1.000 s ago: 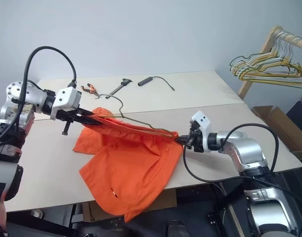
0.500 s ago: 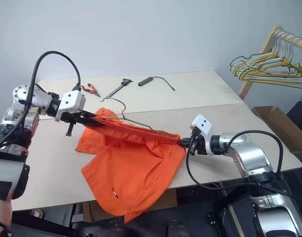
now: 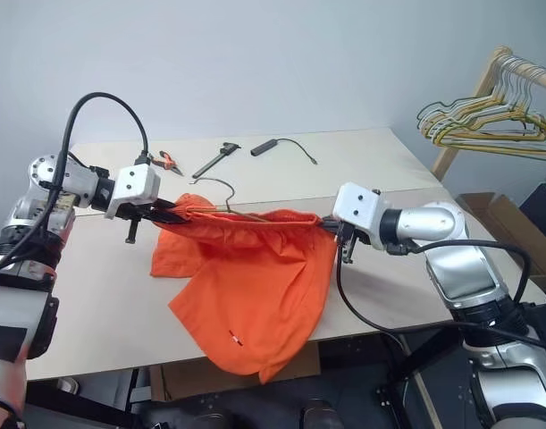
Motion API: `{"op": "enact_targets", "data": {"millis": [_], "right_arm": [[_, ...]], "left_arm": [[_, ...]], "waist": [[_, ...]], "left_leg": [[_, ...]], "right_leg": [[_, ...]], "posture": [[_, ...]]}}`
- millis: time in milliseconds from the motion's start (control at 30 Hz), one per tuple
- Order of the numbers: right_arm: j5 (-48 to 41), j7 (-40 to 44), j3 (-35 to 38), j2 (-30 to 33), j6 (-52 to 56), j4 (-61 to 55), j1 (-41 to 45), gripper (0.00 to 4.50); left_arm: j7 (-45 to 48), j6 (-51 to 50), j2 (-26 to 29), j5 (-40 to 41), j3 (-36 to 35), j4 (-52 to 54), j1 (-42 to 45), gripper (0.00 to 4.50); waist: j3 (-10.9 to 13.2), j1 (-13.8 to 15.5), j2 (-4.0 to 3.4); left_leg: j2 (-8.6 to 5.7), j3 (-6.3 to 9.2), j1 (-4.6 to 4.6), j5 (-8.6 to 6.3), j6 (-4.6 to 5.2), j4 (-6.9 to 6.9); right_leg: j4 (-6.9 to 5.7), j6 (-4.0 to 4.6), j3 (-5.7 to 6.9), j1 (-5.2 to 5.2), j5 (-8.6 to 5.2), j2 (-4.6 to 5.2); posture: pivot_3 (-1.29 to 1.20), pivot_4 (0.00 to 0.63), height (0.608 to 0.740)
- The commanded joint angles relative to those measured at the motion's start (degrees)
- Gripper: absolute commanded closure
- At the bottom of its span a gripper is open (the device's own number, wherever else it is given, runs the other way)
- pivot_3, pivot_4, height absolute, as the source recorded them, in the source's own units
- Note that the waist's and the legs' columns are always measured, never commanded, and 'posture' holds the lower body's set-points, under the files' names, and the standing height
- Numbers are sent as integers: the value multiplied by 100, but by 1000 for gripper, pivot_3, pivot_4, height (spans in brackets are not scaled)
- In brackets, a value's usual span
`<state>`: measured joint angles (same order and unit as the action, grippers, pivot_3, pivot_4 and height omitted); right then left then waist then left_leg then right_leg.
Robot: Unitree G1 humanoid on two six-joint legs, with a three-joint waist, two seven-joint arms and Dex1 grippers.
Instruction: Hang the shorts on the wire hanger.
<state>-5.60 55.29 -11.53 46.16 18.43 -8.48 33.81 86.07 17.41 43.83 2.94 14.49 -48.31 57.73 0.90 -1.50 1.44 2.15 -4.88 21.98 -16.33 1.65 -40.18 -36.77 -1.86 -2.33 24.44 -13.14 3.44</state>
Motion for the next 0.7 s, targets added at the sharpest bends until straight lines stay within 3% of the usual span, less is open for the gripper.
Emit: {"op": "enact_targets", "data": {"millis": [33, 467, 600, 700], "right_arm": [[414, 236, -175, 190, -440, -196, 428, 4465], [792, 520, -598, -385, -146, 193, 1158, 4465], [851, 555, -709, -557, -10, 104, 1149, 3411], [980, 537, -813, -611, 204, 181, 1165, 2353]], "left_arm": [[-158, 87, -52, -84, -186, 24, 247, 4500], [-172, 63, -199, -53, -338, 191, 147, 4500], [-139, -38, -227, 50, -429, 268, 82, 4500], [-55, -123, -256, 197, -526, 301, 65, 4500]], "waist": [[0, 2, 0], [0, 0, 0], [0, 10, 0], [0, 14, 0]], "left_leg": [[0, -1, 1, 0, 0, 0], [1, -4, 0, 0, 1, -4], [1, -3, 3, 0, 1, -5], [1, -4, 3, 0, 1, -7]], "right_leg": [[0, 0, -1, 1, 0, 1], [-4, 1, 0, 1, 1, 1], [-2, 1, 1, 1, 1, 1], [-4, 1, 1, 1, 1, 2]], "posture": [[-16, 0, 740], [-6, 0, 740], [-2, 0, 740], [-1, 0, 740]]}}
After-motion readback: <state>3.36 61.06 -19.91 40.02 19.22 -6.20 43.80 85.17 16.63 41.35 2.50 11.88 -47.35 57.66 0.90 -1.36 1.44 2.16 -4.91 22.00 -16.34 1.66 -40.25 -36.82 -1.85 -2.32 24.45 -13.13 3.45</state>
